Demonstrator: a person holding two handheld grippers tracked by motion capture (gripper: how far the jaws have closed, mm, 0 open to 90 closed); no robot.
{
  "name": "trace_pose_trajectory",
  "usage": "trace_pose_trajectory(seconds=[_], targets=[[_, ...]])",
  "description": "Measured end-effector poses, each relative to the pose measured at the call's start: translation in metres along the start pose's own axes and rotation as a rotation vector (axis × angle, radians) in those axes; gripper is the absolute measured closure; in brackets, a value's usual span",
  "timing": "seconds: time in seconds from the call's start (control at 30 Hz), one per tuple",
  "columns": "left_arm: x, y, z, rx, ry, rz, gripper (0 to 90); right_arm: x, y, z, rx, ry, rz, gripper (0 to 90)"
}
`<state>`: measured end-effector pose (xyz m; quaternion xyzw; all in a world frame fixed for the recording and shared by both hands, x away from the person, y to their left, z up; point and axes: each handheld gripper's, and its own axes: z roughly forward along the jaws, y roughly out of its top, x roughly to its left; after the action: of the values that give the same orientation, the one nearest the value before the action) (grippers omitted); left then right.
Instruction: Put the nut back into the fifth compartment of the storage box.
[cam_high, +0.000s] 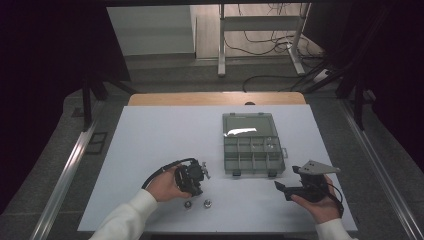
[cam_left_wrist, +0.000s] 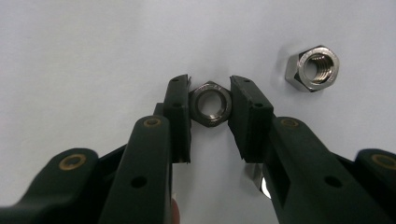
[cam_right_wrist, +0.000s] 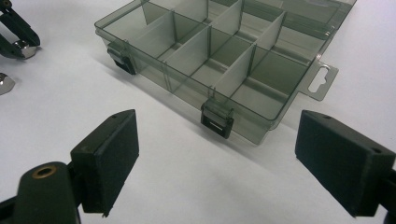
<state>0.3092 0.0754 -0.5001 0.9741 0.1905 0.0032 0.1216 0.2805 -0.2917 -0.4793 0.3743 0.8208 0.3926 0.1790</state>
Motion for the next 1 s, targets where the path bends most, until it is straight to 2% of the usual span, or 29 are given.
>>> trace_pose_trajectory(seconds=[0.3,0.43,0.73,1.0], targets=[[0.006,-0.001,-0.02,-0.059,0.024,-0.03,70.0,0.0,0.0,0.001,0.0,-0.003,0.002,13.8],[0.007,0.001,-0.026,-0.07,0.039,-0.042,70.0,0.0,0.0,0.001,0.0,-0.004,0.004,13.8],[0.011,0.01,-0.048,-0.108,0.053,-0.033,70.0,-0.001,0.0,0.001,0.001,-0.003,0.001,13.8],[0.012,0.019,-0.05,-0.119,0.052,-0.029,70.0,-0.001,0.0,0.001,0.001,-0.004,0.001,13.8]])
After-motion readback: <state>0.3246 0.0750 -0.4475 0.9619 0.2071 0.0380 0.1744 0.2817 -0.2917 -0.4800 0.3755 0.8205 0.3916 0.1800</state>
